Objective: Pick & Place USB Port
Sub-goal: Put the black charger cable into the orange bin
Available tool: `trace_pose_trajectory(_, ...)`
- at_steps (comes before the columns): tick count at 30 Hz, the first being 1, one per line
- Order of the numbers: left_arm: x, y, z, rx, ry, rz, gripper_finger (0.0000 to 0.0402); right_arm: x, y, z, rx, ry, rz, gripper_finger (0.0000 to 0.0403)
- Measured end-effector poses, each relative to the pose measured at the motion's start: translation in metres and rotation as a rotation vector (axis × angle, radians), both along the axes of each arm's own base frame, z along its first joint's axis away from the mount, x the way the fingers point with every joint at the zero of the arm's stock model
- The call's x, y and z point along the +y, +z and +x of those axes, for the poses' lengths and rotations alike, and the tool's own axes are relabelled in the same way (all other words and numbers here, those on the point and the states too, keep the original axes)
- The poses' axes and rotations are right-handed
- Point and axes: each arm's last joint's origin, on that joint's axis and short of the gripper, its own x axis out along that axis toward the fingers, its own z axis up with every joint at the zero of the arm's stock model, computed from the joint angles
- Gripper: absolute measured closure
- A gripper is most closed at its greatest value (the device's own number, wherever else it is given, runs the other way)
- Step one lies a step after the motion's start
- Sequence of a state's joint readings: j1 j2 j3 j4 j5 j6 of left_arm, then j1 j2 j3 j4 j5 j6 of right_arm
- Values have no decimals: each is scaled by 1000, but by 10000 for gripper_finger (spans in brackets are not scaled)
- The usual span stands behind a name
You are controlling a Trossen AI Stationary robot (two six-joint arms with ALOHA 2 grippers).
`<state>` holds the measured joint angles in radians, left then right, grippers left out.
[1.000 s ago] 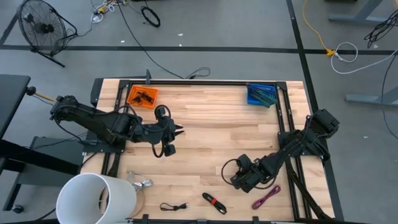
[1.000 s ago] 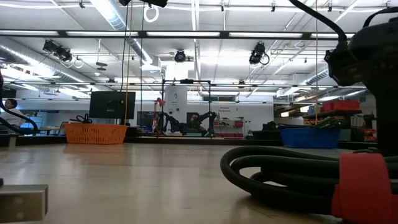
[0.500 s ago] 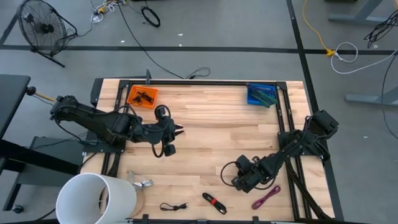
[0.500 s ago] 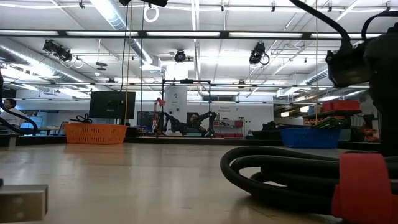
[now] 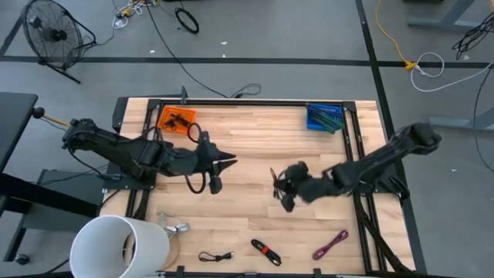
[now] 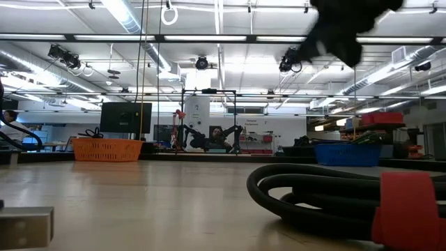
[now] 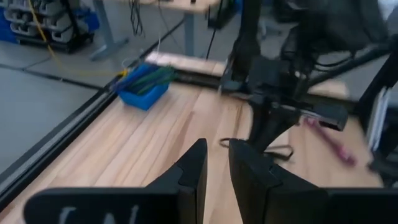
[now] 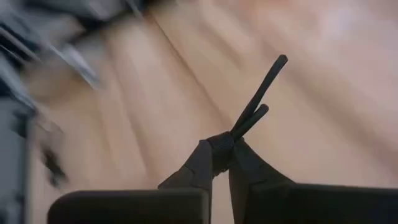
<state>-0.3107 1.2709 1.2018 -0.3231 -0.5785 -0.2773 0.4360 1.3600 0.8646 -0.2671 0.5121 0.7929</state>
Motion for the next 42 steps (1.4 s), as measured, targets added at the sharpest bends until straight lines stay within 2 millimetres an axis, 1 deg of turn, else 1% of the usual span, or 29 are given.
trace_pose_trajectory(4, -1, 9, 3, -102, -8, -35, 330, -14, 49, -1, -292, 97, -93, 388)
trace_pose_trajectory(6, -3, 14, 5, -152, -41, -57, 330, -19, 70, -3, -425, 128, -137, 388)
trace_pose_trajectory(10, -6, 26, 7, -268, -138, -91, 330, -21, 97, -4, -642, 208, -213, 388)
trace_pose_trajectory(12, -7, 31, 7, -311, -166, -113, 330, -22, 104, -4, -711, 249, -222, 388)
trace_pose_trajectory(16, -8, 31, 12, -342, -167, -120, 330, -24, 105, -1, -738, 295, -242, 388)
trace_pose_trajectory(21, -12, 20, 32, -360, -190, -121, 330, -26, 103, 1, -731, 319, -239, 388)
trace_pose_trajectory(28, -1, 7, 53, -356, -162, -129, 330, -25, 101, 2, -711, 338, -238, 388)
trace_pose_trajectory(32, 4, 5, 58, -374, -208, -147, 330, -25, 99, 2, -696, 345, -240, 388)
trace_pose_trajectory(37, 6, 5, 59, -373, -219, -162, 328, -25, 99, 2, -692, 347, -240, 388)
trace_pose_trajectory(39, 6, 6, 59, -379, -229, -165, 319, -25, 99, 2, -693, 346, -240, 388)
trace_pose_trajectory(42, 5, 6, 59, -385, -231, -165, 295, -25, 100, 2, -702, 344, -240, 388)
